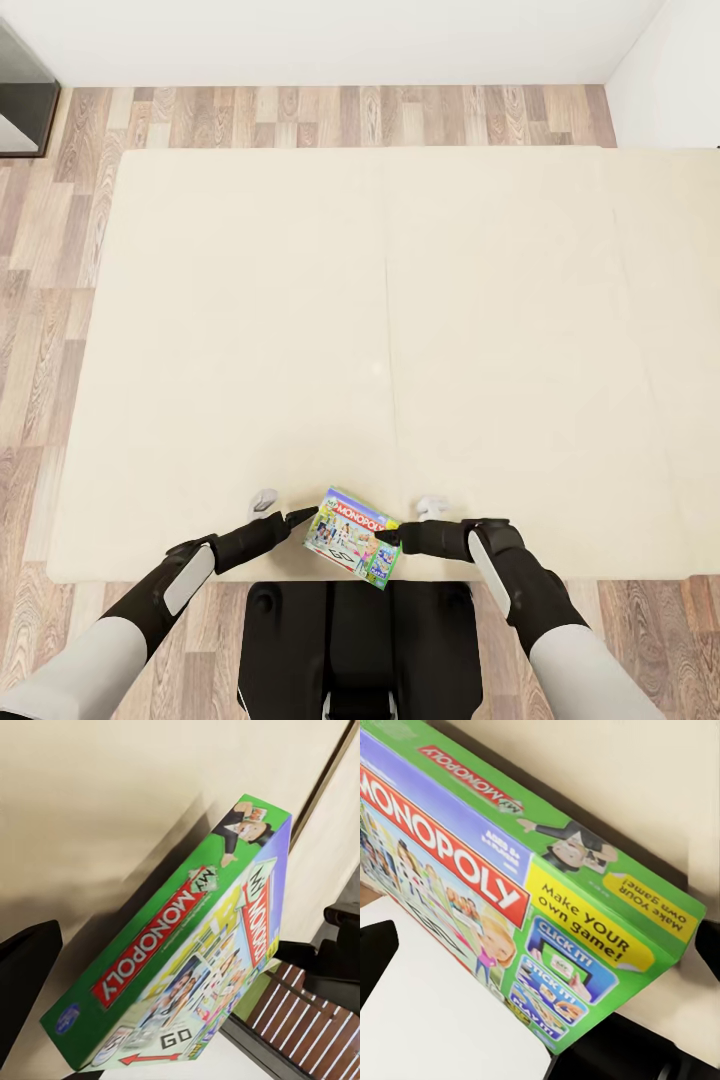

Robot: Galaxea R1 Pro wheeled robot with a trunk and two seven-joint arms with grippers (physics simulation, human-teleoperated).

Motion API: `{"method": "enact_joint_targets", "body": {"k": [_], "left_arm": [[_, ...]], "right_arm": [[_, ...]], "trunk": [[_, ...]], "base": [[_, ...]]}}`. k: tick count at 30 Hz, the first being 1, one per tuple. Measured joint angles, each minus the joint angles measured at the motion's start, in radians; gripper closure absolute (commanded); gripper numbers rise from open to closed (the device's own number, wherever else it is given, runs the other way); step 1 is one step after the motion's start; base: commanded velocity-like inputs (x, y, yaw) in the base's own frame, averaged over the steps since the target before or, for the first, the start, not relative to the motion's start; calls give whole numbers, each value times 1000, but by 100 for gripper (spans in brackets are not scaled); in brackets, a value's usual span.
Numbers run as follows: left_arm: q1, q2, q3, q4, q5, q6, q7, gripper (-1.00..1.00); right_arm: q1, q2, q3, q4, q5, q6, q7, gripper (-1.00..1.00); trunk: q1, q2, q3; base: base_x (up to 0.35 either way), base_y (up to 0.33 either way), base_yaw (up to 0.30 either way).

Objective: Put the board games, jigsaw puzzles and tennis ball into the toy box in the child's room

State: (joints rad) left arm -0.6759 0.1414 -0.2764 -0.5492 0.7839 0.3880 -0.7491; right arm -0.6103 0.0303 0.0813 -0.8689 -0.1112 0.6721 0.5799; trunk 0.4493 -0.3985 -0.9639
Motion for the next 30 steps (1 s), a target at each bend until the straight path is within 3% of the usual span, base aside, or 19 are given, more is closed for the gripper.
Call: {"method": "enact_joint_targets", "body": {"k": [30], "left_arm": [[0, 0, 0, 0, 0, 0, 0, -100]], "right_arm": [[-9, 20, -2, 63, -5, -58, -114, -100]], "trunk": [[0, 0, 0]], "base": [[0, 0, 0]]}}
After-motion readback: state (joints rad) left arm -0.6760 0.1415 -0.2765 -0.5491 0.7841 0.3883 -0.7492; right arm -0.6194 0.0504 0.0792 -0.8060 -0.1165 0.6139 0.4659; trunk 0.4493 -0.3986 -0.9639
